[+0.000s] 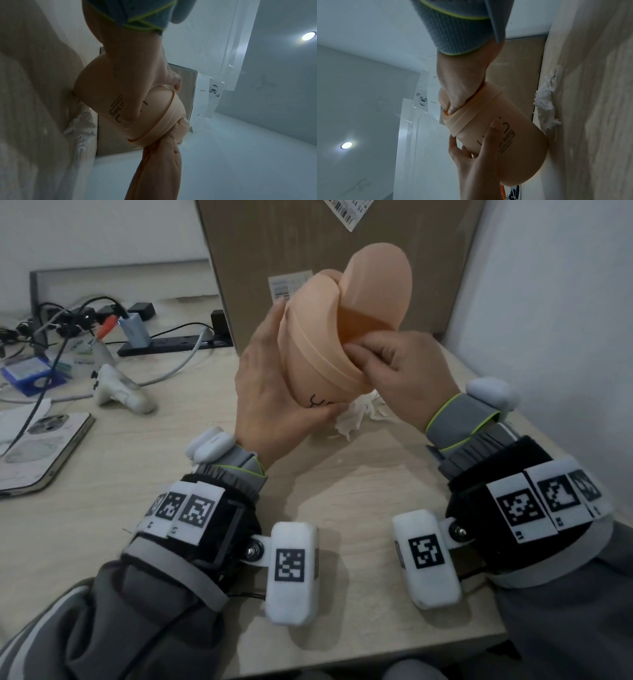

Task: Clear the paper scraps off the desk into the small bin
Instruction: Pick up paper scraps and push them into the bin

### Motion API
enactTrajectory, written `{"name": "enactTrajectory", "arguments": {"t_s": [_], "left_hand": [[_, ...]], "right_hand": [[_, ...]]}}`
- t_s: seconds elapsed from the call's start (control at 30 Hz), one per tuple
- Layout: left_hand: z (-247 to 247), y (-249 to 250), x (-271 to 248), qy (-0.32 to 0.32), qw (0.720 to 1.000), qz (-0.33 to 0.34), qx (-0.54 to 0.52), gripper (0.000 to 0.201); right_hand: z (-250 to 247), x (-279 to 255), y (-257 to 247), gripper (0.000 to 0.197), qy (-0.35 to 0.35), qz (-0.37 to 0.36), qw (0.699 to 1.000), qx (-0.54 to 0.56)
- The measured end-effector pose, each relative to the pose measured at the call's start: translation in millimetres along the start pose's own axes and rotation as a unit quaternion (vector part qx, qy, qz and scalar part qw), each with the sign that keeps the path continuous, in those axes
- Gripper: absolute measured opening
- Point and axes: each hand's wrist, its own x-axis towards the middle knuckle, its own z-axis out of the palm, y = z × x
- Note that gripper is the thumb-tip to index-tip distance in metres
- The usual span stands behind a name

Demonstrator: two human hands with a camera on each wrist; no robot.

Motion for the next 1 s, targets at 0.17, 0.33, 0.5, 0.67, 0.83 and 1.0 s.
{"name": "enactTrajectory", "arguments": {"t_s": [0.17, 0.33, 0.5, 0.67, 0.83, 1.0], "left_hand": [[-1, 0, 0, 0.016, 1.0, -0.022, -0.001, 0.126], [-3, -4, 0, 0.044, 0.995, -0.079, -0.038, 0.129], [-3, -16, 2, 0.088, 0.985, -0.133, -0.065, 0.132], [-3, -21, 3, 0.112, 0.978, -0.163, -0.071, 0.132], [-3, -19, 2, 0.11, 0.978, -0.166, -0.065, 0.132], [-3, -19, 2, 0.106, 0.977, -0.172, -0.071, 0.133]], "right_hand": [[-1, -3, -4, 0.05, 0.056, 0.01, 0.996, 0.065], [-8, 0, 3, 0.047, 0.221, 0.034, 0.97, 0.097], [1, -2, 24, 0.035, 0.027, 0.166, 0.984, -0.062], [18, -9, 35, 0.062, -0.219, 0.161, 0.953, -0.131], [26, -11, 38, 0.031, -0.234, 0.148, 0.954, -0.118], [22, -8, 39, 0.015, -0.168, 0.13, 0.97, -0.121]]}}
